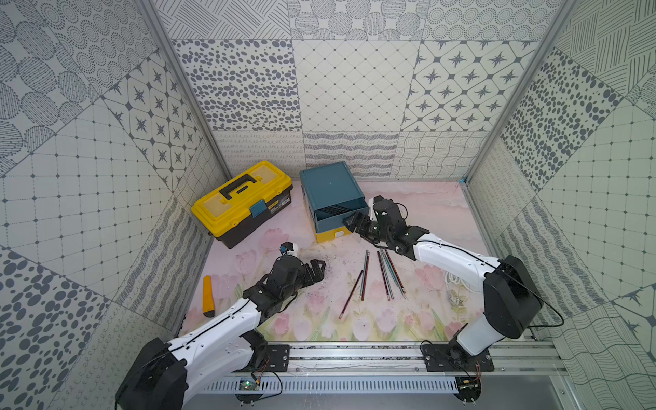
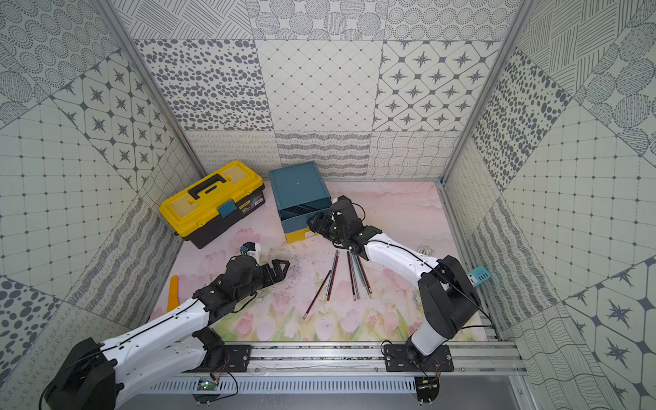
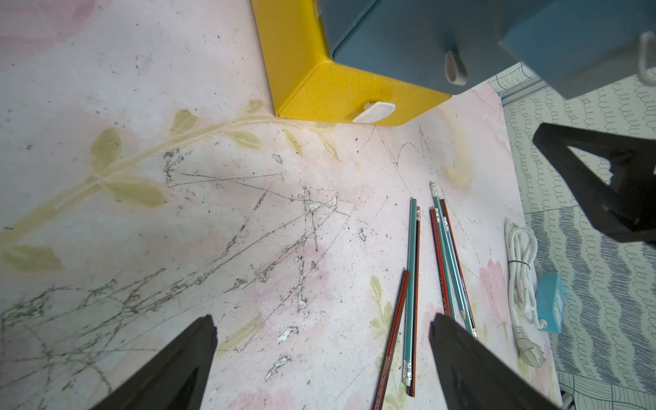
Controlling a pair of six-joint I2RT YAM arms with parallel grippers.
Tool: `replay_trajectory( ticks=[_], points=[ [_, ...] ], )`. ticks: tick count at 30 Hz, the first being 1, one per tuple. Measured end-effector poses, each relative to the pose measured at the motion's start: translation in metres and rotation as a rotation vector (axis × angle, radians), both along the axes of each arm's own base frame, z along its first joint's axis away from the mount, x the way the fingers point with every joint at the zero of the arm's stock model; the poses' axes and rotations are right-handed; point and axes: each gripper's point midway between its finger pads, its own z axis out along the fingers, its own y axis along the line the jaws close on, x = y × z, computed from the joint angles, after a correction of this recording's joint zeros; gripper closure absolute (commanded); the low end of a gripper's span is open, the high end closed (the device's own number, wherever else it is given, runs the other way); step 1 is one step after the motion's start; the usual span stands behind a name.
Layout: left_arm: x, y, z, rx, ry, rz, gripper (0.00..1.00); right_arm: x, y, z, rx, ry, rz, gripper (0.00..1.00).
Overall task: Please place the pencils in the drawer according to their color
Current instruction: Close the drawer in the storage box.
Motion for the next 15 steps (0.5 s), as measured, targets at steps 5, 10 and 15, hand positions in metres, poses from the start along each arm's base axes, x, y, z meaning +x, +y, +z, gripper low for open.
replay_trajectory(
  ticks=[5, 10, 15],
  points=[
    [0.000, -0.001, 0.000, -0.002, 0.001, -0.002, 0.01, 0.007, 0.007, -0.001, 0.014, 0.002, -0.005, 0.22],
    [0.000, -0.001, 0.000, -0.002, 0.001, -0.003, 0.01, 0.012, 0.011, -0.005, 0.027, 0.007, -0.021, 0.22],
    [0.000, -0.001, 0.000, -0.007, 0.003, -0.005, 0.01, 0.019, 0.010, -0.004, 0.049, 0.004, -0.077, 0.22]
  ],
)
